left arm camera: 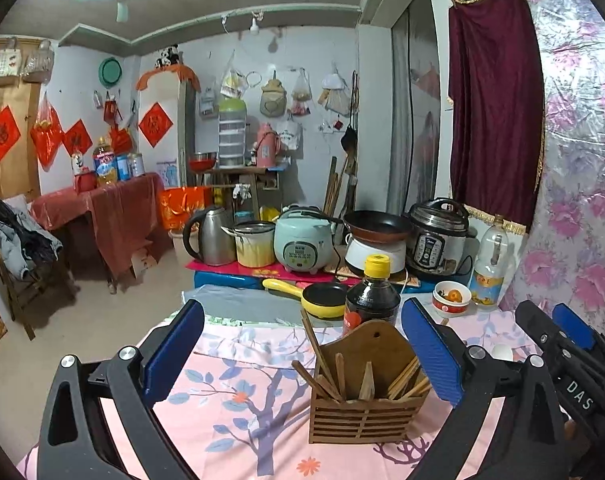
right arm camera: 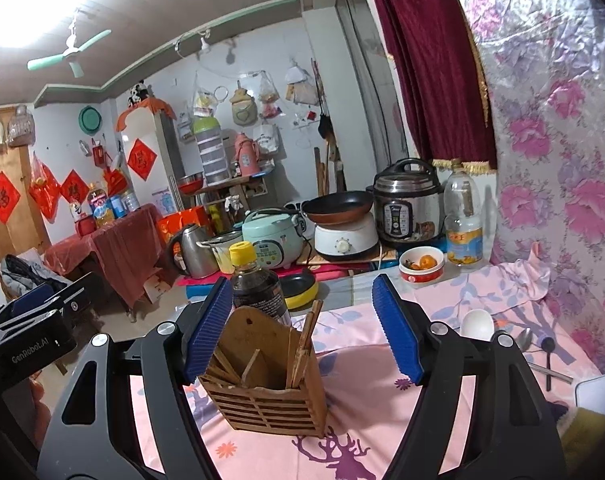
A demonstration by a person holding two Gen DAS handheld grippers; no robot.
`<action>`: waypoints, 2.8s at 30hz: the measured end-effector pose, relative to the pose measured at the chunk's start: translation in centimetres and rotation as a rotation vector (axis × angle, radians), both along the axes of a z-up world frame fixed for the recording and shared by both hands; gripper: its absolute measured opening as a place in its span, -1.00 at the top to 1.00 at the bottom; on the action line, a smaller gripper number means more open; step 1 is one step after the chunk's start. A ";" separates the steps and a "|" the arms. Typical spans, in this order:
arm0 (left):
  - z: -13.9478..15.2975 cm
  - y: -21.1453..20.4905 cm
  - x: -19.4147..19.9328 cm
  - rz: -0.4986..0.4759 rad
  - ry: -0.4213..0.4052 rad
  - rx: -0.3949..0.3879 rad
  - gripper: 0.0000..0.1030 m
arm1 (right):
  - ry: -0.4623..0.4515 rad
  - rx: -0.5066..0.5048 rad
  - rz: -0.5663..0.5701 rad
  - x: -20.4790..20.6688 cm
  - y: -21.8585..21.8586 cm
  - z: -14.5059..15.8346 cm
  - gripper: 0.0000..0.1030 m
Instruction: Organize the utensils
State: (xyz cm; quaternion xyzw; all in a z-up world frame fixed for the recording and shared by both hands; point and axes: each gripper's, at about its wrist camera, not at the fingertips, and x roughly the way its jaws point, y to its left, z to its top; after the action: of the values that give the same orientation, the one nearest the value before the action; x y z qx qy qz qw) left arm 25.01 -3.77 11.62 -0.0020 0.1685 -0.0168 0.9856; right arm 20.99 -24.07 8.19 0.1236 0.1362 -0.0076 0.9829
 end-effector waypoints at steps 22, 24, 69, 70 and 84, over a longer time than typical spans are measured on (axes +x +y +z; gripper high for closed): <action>-2.0 2.8 -8.2 0.054 -0.013 0.007 -0.89 | -0.073 -0.054 0.007 -9.4 2.0 1.6 -0.71; -4.7 3.4 -8.1 0.065 0.044 0.025 -0.89 | -0.078 -0.066 0.000 -10.4 2.1 0.0 -0.82; -9.9 2.0 -7.8 0.043 0.164 0.100 -0.89 | 0.244 -0.107 -0.005 -8.1 2.2 -8.0 -0.87; -9.9 2.0 -7.9 0.039 0.162 0.103 -0.89 | 0.242 -0.107 -0.006 -8.1 2.2 -8.0 -0.87; -9.9 2.0 -8.2 0.047 0.151 0.107 -0.89 | 0.231 -0.109 -0.015 -8.4 1.9 -7.5 -0.87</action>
State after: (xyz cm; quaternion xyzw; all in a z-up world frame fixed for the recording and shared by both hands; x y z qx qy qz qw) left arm 16.84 -1.82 1.76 0.0456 0.2429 0.0155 0.9689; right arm 12.59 -22.19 0.68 0.0694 0.2467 -0.0366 0.9659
